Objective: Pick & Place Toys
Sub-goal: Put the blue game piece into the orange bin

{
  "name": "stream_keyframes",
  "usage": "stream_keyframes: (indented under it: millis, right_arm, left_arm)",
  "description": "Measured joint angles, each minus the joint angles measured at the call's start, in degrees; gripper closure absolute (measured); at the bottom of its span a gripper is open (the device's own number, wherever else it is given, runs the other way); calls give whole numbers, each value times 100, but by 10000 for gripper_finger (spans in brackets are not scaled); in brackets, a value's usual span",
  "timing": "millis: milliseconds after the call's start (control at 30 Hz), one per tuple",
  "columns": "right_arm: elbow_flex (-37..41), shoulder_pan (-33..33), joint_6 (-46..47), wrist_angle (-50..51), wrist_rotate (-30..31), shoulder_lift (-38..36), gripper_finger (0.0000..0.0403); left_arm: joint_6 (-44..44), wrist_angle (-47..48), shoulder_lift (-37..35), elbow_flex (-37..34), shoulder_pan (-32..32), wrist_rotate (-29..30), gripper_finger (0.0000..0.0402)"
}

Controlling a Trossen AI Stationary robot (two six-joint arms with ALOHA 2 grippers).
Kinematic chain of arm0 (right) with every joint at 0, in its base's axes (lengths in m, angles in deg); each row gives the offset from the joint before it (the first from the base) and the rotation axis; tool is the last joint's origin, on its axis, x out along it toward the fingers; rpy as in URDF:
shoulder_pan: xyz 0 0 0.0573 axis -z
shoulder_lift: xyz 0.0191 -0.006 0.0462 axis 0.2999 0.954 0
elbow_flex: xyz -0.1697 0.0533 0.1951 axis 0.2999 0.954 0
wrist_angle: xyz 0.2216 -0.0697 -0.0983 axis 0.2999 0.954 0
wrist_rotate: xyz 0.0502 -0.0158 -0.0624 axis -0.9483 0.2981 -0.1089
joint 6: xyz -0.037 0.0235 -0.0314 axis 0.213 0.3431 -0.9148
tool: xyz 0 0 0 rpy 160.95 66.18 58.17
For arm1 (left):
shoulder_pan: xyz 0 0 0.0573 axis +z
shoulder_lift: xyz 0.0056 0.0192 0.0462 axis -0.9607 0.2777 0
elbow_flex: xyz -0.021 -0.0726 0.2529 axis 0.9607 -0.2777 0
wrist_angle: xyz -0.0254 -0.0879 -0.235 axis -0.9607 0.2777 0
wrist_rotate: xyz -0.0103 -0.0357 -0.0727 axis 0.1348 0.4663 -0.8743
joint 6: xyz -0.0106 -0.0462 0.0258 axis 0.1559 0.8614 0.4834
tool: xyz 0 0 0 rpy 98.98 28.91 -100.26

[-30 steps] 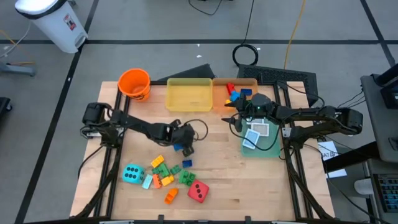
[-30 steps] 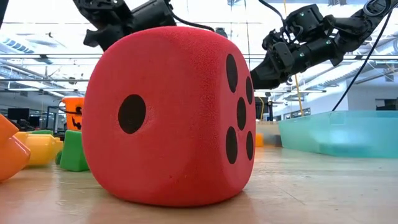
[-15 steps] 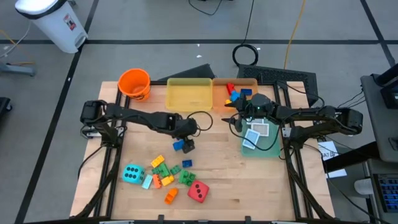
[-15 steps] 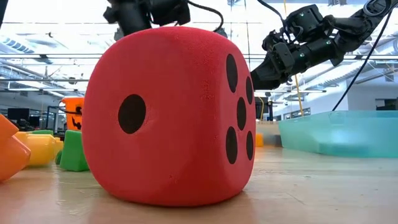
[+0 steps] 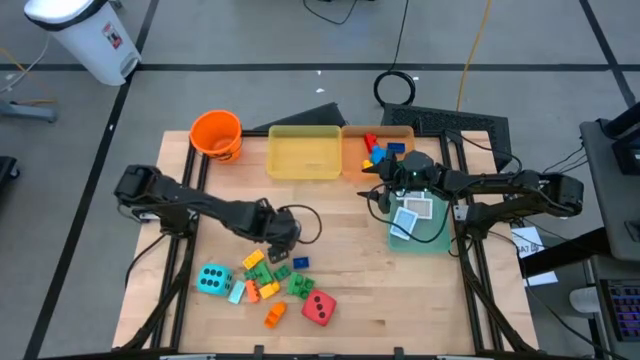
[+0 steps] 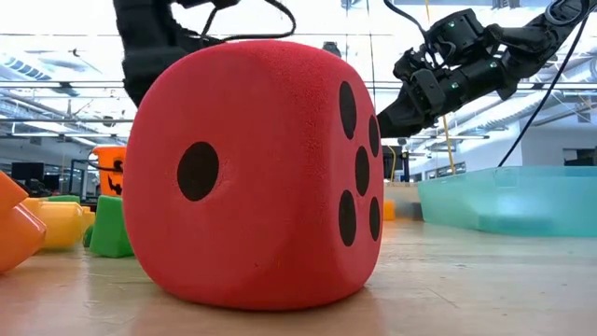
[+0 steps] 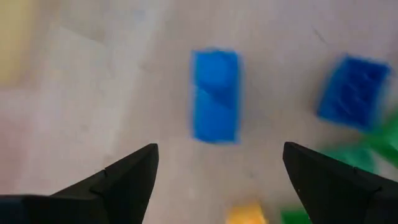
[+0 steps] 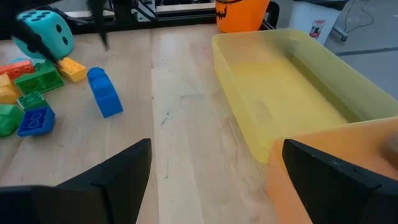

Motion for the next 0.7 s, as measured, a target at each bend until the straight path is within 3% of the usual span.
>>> stream_keyframes:
  millis: [133,300,533,700]
  right_arm:
    - [0,0,0,-11,0,0,74]
    - [0,0,0,-28,0,0,74]
    - [0,0,42,-49,0,0,74]
    - [0,0,42,-52,0,0,74]
  left_arm:
    - [493,-138,-358,-468,-180,719,52]
    - [859,-706,-1116,-1315,-175,1027,52]
    - [760,-2659,-2398,-2657,-139,1252,52]
    - [787,-4002,-2893,-3318,-31,1580,53]
